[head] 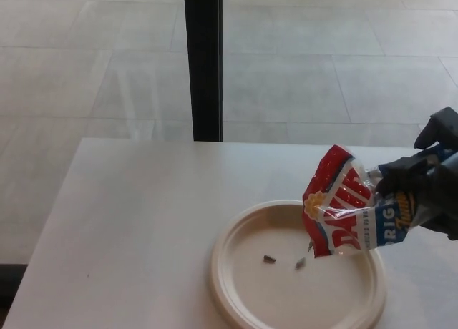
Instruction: The robot uses its right hand to pick up a bag of sunflower seeds kept in the middle of the desk and tilts it over a plate kept next to it to pour out a few seeds and then puts the bag of seeds back on the desk
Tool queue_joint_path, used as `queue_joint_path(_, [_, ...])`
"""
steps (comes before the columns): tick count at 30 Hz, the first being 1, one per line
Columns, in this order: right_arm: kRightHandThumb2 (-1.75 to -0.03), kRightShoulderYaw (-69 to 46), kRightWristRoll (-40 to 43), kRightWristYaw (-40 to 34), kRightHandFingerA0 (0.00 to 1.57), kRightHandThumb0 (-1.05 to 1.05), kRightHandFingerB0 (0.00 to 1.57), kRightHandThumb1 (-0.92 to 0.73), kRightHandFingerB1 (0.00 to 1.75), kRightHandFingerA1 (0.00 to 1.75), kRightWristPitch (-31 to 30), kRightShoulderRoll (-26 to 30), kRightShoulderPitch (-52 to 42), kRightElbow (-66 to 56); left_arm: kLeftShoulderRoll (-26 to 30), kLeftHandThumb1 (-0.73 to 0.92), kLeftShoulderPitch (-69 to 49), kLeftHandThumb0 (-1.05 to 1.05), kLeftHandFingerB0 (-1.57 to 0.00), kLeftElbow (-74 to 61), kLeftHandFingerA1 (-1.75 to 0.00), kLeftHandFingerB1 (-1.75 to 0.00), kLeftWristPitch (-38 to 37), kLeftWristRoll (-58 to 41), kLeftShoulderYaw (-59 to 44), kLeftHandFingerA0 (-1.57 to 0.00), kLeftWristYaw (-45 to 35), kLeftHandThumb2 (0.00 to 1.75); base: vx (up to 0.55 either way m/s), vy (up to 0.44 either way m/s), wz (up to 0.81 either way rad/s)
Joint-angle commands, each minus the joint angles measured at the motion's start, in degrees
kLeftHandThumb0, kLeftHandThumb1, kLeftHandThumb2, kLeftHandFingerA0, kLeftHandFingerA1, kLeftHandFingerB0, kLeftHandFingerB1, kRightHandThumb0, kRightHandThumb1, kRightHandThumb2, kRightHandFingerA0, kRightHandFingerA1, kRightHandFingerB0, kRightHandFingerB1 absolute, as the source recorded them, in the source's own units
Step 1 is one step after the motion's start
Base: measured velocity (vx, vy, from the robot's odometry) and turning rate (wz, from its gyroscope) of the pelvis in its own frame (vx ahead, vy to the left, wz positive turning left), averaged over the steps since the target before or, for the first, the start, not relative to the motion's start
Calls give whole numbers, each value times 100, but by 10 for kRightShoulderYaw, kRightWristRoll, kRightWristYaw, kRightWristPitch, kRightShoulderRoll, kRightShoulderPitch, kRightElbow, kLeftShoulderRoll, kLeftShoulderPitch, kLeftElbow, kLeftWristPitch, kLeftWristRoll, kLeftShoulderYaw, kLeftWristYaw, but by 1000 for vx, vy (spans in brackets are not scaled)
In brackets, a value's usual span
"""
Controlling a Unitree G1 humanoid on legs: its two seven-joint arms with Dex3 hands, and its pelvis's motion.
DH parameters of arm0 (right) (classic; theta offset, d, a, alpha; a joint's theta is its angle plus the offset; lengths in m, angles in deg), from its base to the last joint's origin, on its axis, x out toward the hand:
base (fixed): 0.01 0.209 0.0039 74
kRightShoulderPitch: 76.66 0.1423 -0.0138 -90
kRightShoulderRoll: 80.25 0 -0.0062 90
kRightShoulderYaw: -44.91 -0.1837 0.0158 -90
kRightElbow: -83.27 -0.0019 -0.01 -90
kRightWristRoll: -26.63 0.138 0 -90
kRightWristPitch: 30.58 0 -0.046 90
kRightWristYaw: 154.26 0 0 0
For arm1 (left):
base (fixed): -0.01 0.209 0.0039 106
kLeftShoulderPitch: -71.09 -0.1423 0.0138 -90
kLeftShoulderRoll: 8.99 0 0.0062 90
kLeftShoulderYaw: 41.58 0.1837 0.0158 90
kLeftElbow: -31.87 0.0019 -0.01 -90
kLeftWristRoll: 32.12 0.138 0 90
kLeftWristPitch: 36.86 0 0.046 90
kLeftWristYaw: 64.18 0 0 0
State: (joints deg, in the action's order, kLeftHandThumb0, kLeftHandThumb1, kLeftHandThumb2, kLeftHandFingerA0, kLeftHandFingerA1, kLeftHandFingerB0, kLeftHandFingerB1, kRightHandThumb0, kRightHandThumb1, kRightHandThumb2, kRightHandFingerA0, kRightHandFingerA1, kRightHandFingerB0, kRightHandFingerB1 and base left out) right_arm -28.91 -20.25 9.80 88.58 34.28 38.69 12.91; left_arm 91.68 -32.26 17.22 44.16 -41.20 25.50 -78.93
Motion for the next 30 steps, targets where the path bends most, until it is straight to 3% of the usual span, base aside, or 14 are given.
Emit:
queue_joint_path(1, [-66, 5, -27, -17, 97, -42, 86, -70, 71, 165, 20, 17, 14, 1, 12, 92, -2, -91, -21, 1, -52, -35, -3, 8, 5, -28, 3, 70, 0, 0, 0])
queue_joint_path(12, [-61, 5, -46, -16, 97, -47, 86, -70, 72, 169, 27, 19, 34, -7, 14, 91, 1, -92, -21, 0, -53, -35, -2, 4, 5, -27, 2, 68, 0, 0, 0])
queue_joint_path(13, [-65, 10, -60, -20, 96, -47, 86, -67, 71, 171, 26, 23, 42, -9, 14, 70, 0, -89, -15, 0, -58, -46, -4, 3, 5, -23, 0, 109, 0, 0, 0])
queue_joint_path(14, [-65, 11, -62, -25, 96, -48, 88, -66, 73, 172, 29, 22, 45, -6, 14, 90, 1, -92, -21, 0, -53, -35, -2, 2, 4, -27, 2, 68, 0, 0, 0])
queue_joint_path(15, [-60, 12, -68, -39, 99, -48, 89, -67, 70, 169, 37, 25, 48, -2, 15, 69, 2, -88, -16, -1, -58, -46, 0, 3, 5, -24, 2, 109, 0, 0, 0])
queue_joint_path(16, [-65, 16, -76, -41, 98, -50, 88, -65, 69, 172, 39, 28, 52, -3, 14, 90, 3, -92, -19, -1, -53, -34, 1, 1, 3, -27, 2, 68, 0, 0, 0])
queue_joint_path(20, [-60, 22, -87, -53, 97, -43, 88, -68, 72, 173, 55, 35, 61, 2, 16, 91, 3, -92, -19, -3, -53, -35, 2, 1, 4, -26, 0, 69, 0, 0, 0])
queue_joint_path(21, [-65, 24, -81, -35, 96, -39, 87, -67, 77, 175, 61, 40, 65, -1, 18, 70, 5, -89, -15, -3, -57, -46, 4, 4, 6, -23, 2, 110, 0, 0, 0])
queue_joint_path(22, [-61, 25, -81, -35, 95, -39, 88, -68, 77, 175, 64, 41, 68, 0, 18, 70, 7, -89, -15, -2, -58, -46, 5, 2, 4, -23, 2, 109, 0, 0, 0])
queue_joint_path(23, [-94, 26, -82, -34, 124, -41, 81, -48, 81, 139, 67, 42, 71, 0, 18, 92, 7, -92, -18, -1, -52, -35, 5, 1, 3, -24, 0, 69, 0, 0, 0])
queue_joint_path(24, [-94, 27, -82, -31, 125, -41, 81, -48, 81, 139, 70, 45, 74, 0, 19, 70, 7, -89, -14, -2, -57, -46, 7, 1, 3, -22, -2, 109, 0, 0, 0])
queue_joint_path(26, [-93, 31, -89, -26, 124, -41, 82, -48, 81, 139, 74, 51, 81, -2, 18, 68, 10, -89, -16, 1, -58, -46, 13, -6, -5, -22, 0, 108, 0, 0, 0])
queue_joint_path(27, [-95, 32, -90, -31, 124, -40, 81, -49, 82, 138, 77, 52, 84, 0, 18, 90, 11, -91, -19, 1, -53, -35, 12, -6, -5, -24, -2, 68, 0, 0, 0])
queue_joint_path(30, [-94, 36, -93, -36, 124, -41, 81, -48, 82, 139, 82, 56, 87, 3, 19, 90, 8, -93, -18, -1, -55, -37, 6, -2, -3, -23, -6, 68, 0, 0, 0])
